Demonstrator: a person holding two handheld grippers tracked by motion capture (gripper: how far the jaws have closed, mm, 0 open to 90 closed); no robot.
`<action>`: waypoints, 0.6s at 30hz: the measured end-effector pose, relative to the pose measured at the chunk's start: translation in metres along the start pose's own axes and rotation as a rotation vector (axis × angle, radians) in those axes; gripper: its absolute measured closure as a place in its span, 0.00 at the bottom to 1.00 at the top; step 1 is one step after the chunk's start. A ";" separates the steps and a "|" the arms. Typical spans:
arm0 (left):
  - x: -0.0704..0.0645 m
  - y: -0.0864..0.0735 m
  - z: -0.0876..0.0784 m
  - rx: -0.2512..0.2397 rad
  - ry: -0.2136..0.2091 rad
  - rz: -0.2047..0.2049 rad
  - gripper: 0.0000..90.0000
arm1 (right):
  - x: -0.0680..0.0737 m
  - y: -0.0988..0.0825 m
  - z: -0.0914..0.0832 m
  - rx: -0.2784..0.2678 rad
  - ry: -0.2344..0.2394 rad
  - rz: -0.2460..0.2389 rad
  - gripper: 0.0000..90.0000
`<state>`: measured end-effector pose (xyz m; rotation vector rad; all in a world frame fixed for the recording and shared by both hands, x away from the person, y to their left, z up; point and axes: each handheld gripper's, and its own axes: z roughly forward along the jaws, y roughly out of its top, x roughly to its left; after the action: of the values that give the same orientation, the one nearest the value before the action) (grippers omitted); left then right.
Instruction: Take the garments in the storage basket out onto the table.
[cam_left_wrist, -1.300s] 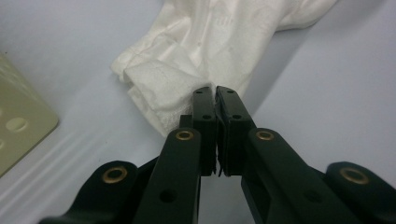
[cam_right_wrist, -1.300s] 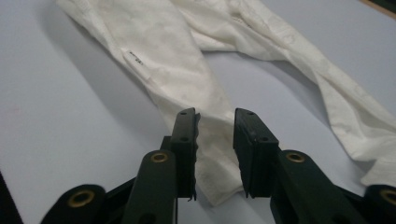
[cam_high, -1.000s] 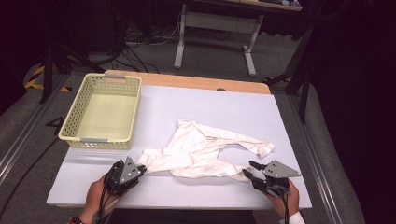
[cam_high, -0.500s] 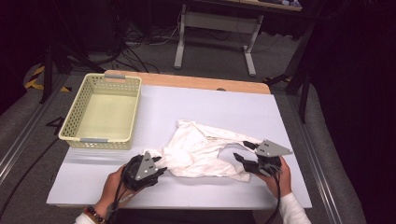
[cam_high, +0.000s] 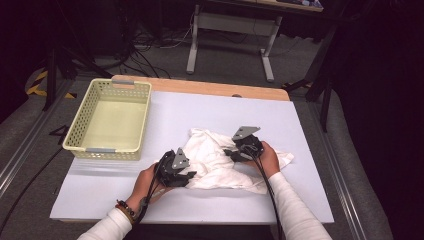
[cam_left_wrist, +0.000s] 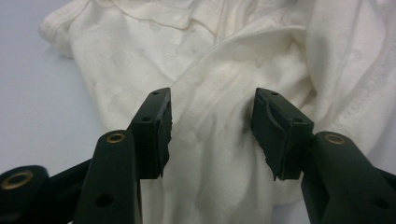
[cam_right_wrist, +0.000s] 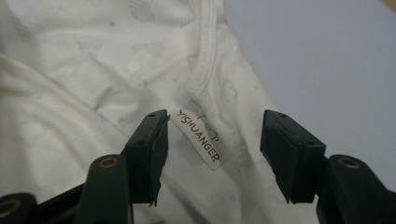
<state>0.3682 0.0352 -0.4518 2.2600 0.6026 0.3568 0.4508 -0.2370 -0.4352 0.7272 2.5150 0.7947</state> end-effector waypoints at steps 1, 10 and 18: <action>0.000 0.000 0.002 0.009 -0.011 -0.001 0.54 | -0.002 0.002 0.006 0.031 -0.012 -0.010 0.53; 0.003 -0.004 0.002 0.013 -0.123 -0.023 0.87 | -0.022 0.006 0.013 0.041 -0.089 0.052 0.95; -0.015 0.003 -0.018 -0.043 -0.103 0.091 0.94 | -0.039 -0.001 -0.008 -0.020 -0.249 0.137 0.97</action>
<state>0.3486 0.0369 -0.4384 2.2536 0.4365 0.2930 0.4768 -0.2639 -0.4211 0.9389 2.2518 0.7241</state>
